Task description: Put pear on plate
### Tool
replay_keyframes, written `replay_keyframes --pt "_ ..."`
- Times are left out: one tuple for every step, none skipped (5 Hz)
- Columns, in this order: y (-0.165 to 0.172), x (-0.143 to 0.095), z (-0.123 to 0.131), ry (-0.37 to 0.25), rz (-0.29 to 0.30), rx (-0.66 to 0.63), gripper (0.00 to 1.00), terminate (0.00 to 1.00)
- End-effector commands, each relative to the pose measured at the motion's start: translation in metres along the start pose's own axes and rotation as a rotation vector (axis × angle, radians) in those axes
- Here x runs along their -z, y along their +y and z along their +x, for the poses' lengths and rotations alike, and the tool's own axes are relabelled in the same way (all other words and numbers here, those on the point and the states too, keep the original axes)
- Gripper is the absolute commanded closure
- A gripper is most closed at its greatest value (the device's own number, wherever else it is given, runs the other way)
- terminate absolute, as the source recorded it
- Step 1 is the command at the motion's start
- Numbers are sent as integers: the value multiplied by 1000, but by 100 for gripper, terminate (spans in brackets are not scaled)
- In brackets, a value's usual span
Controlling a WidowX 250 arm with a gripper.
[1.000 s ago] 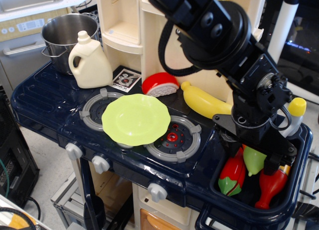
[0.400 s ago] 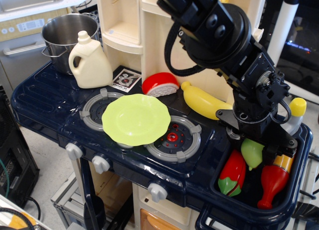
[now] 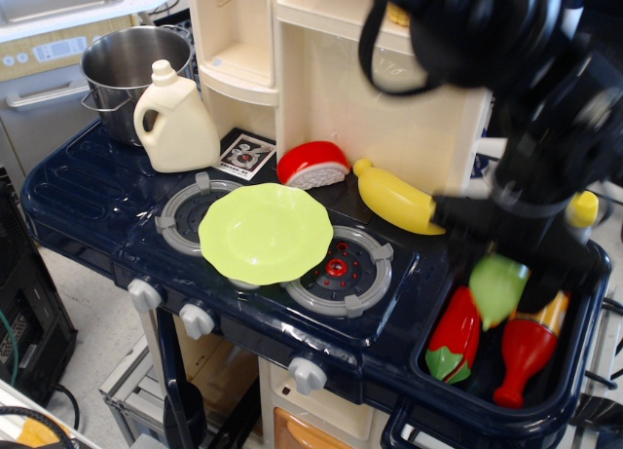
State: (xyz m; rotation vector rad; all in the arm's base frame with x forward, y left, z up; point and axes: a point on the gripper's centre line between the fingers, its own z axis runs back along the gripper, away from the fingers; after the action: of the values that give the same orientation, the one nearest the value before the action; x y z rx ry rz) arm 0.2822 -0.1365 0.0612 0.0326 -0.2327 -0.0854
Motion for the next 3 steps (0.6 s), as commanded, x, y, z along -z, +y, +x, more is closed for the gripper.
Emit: replay_keyframes --pt "57 -37 5 -37 110 48 100 0" --pt "98 -31 1 -48 180 172 100 0" --pt "124 -20 -8 -42 172 192 100 0"
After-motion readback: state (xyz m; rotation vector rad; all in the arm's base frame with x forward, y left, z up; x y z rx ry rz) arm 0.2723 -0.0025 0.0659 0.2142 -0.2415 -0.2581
